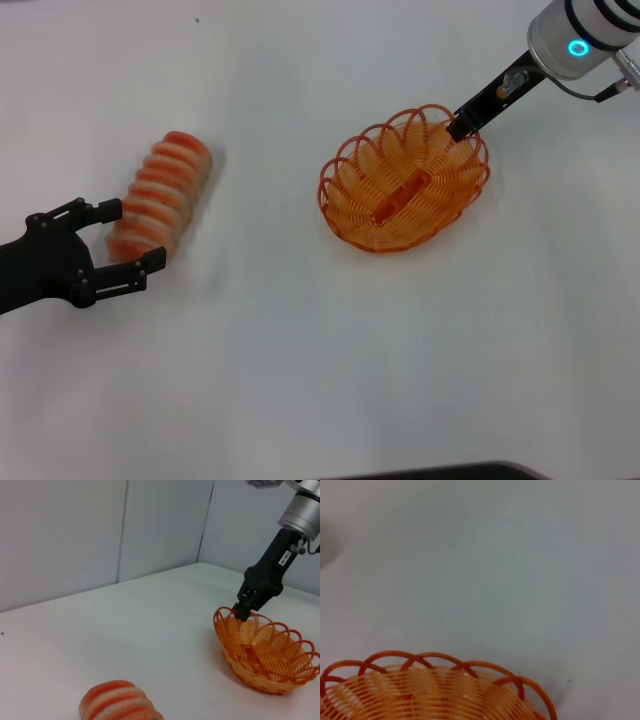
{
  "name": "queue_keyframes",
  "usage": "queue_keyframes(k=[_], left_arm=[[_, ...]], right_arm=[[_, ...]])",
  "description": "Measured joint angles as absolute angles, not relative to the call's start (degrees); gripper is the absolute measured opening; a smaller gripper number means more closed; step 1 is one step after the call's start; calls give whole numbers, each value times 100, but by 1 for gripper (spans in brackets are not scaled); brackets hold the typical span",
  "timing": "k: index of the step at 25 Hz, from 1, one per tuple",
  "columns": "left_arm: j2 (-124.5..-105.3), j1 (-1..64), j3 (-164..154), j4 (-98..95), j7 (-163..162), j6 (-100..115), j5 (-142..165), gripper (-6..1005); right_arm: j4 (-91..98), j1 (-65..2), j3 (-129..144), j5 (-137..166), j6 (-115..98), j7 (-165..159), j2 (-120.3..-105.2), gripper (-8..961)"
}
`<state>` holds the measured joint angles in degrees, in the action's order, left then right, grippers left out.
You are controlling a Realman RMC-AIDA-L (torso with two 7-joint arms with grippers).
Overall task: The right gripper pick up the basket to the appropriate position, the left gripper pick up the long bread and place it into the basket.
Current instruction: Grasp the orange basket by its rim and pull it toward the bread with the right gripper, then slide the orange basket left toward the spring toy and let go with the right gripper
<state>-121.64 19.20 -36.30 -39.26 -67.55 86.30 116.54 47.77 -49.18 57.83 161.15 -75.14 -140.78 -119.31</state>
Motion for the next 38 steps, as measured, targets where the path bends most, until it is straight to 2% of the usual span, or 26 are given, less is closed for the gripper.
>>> queue_keyframes(k=[11,21,27,30,35,38], left_arm=[[-12164,1949,-3631,-3963,-6758,8632,11654,896],[-12206,1950,-3632,-4141,-6767,8787,11660,892],[-12222,1933,-3629,-4182,-6725,8753,11672,890],[-12213,1912,-3616,-4201,-6723,8730,11650,889],[-12207,1930,-3611,-4201,-6718,8661,11668,887],[-12203,1936,-3609,-4219,-6717,8659,11654,886]], right_arm=[[4755,-4890,5684,16027,-7497,-14071,-11933,75],[5077,-4515,5424,14907,-7967,-13906,-11866,64],[5229,-4202,4796,13648,-8514,-13679,-11743,42],[5225,-4135,4696,13459,-8544,-13735,-11727,42],[4991,-4119,4544,13401,-8488,-14108,-11736,41],[4937,-4109,4570,13409,-8484,-14378,-11814,41]])
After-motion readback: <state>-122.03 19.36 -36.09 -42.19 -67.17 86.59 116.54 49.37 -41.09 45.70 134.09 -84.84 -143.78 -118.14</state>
